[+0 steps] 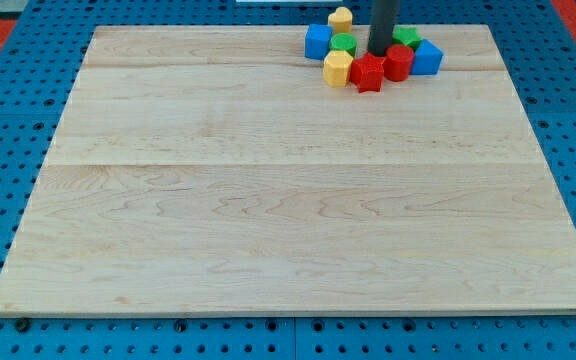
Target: Move the yellow heart and green star diagonal to each other
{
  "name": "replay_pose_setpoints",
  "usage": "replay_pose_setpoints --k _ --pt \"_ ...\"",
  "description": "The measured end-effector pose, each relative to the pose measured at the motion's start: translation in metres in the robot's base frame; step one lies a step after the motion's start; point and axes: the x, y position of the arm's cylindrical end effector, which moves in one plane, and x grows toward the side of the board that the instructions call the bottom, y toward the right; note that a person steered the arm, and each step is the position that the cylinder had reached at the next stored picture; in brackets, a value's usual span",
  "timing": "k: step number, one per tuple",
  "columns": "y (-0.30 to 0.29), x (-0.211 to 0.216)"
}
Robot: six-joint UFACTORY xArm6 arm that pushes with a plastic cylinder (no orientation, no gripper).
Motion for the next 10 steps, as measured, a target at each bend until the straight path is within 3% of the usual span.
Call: replay_pose_setpoints --k 1,3,6,8,10 --pt "0.006 -0.027" --pt "-0.049 -0.056" --pt "-0.052 -0.056" --pt "0.042 -0.056" --pt "0.067 -0.049"
